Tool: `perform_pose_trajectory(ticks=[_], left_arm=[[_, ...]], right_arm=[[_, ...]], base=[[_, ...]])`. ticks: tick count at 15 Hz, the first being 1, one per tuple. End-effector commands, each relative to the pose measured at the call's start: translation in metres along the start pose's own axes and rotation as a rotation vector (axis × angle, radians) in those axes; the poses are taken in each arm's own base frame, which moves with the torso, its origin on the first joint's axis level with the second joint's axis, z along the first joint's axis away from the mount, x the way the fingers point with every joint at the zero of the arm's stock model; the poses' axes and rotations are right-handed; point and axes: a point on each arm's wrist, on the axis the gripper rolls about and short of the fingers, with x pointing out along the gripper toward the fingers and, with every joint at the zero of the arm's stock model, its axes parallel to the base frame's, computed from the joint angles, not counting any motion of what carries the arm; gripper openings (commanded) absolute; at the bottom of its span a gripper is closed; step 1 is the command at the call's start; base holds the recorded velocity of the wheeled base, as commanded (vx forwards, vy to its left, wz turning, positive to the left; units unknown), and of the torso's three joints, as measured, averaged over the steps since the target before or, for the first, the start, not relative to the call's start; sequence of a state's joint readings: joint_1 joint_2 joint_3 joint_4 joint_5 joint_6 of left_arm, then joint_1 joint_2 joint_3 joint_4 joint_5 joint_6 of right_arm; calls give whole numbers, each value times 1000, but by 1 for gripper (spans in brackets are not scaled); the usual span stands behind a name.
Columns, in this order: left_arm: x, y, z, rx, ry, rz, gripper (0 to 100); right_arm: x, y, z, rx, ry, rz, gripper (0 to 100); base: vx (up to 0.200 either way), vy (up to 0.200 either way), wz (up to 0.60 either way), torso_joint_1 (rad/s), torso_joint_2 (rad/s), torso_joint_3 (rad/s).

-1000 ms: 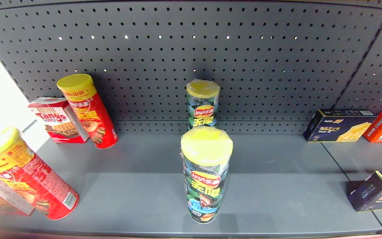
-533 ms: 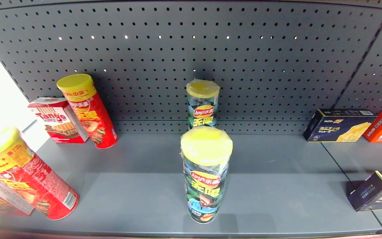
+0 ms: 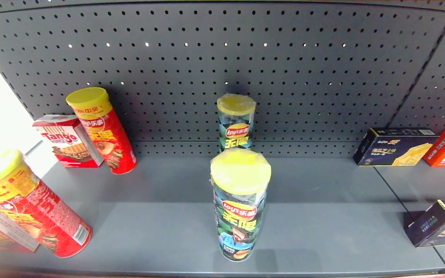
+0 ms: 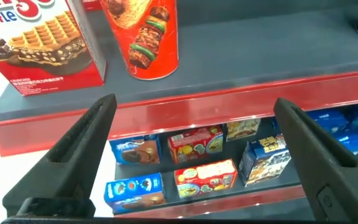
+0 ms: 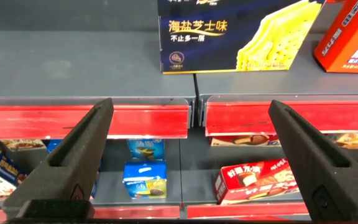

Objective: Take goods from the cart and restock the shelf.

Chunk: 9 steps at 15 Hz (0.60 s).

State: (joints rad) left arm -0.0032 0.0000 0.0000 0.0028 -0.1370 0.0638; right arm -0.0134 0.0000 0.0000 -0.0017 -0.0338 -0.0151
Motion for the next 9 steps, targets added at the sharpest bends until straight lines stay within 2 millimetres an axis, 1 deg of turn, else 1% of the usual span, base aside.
perform_pose_trajectory(ticks=[1,8,9], left_arm=[[0,0,0,-1,0,1,100],[0,0,0,7,0,-2,100],[0,0,0,8,0,-2,100]], right_arm=[[0,0,0,0,2,0,100],[0,0,0,0,2,0,100],[0,0,0,0,2,0,100]], base=[[0,0,0,0,0,0],[0,0,0,0,0,0],[0,200,0,7,2,-2]])
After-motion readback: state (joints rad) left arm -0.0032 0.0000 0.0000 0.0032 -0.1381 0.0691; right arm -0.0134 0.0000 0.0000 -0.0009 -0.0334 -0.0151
